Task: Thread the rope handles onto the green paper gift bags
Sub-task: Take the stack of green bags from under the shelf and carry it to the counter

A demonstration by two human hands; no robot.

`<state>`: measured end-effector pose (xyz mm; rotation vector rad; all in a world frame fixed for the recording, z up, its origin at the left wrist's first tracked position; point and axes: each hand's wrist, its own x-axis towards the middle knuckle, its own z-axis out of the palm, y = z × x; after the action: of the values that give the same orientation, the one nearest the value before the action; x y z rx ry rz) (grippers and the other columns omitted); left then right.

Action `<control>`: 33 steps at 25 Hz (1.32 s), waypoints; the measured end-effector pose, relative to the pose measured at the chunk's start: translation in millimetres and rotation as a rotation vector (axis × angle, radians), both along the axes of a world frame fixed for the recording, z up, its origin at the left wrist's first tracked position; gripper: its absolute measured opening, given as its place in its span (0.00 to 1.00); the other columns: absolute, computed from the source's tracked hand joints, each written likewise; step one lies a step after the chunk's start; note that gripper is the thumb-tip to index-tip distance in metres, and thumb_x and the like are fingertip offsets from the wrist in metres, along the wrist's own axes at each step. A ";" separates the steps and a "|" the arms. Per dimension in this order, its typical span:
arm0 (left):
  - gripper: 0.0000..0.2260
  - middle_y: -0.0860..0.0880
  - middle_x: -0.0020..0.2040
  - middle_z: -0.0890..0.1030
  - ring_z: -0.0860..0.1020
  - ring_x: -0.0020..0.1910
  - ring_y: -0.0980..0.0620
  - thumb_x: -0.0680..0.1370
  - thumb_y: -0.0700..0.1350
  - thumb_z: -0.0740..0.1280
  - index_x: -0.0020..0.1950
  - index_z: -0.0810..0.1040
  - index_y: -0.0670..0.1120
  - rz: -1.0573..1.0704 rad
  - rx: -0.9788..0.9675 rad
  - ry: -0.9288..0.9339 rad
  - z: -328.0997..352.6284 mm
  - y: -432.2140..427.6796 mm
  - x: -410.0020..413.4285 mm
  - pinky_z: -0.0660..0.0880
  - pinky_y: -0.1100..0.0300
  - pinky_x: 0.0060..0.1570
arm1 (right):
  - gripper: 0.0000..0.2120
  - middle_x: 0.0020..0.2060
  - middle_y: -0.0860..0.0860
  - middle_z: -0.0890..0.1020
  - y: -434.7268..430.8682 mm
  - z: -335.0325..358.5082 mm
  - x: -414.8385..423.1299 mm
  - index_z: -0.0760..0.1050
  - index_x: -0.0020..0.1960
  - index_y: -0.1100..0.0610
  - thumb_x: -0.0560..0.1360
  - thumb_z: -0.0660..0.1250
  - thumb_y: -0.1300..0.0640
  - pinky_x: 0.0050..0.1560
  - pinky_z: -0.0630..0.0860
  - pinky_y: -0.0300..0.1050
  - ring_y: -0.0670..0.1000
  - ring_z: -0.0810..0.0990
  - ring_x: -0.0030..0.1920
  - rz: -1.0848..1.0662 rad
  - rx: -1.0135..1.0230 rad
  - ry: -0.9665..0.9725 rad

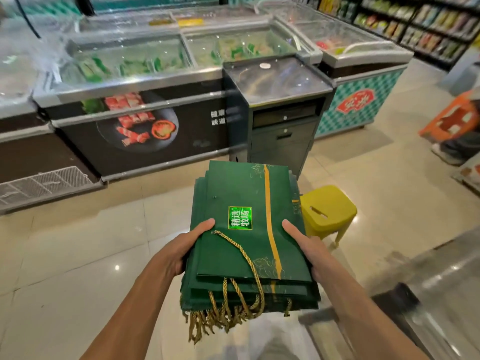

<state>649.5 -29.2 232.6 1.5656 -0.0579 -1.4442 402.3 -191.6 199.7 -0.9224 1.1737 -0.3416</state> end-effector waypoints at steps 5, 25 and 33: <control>0.24 0.40 0.52 0.86 0.86 0.50 0.42 0.74 0.57 0.73 0.61 0.80 0.42 0.060 -0.030 -0.040 22.2 -108.4 36.5 0.81 0.48 0.53 | 0.32 0.46 0.58 0.88 -123.8 24.3 52.4 0.82 0.58 0.62 0.64 0.80 0.39 0.46 0.84 0.53 0.59 0.88 0.46 0.061 -0.007 -0.021; 0.32 0.39 0.54 0.85 0.85 0.52 0.41 0.65 0.58 0.78 0.62 0.81 0.41 0.070 -0.123 0.001 41.8 -458.8 312.8 0.81 0.48 0.53 | 0.29 0.45 0.60 0.87 -467.9 79.5 321.3 0.81 0.56 0.65 0.66 0.80 0.43 0.50 0.84 0.57 0.61 0.88 0.46 0.026 -0.114 -0.011; 0.29 0.39 0.52 0.86 0.86 0.50 0.41 0.68 0.59 0.77 0.60 0.81 0.40 0.092 -0.078 0.006 35.1 -592.6 394.4 0.81 0.47 0.53 | 0.32 0.45 0.60 0.87 -606.3 70.4 405.8 0.81 0.56 0.65 0.64 0.80 0.41 0.49 0.84 0.55 0.61 0.88 0.45 0.045 -0.084 -0.005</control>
<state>1043.9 -621.8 267.7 1.4820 -0.0375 -1.3593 808.1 -797.9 270.1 -1.0194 1.1393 -0.3584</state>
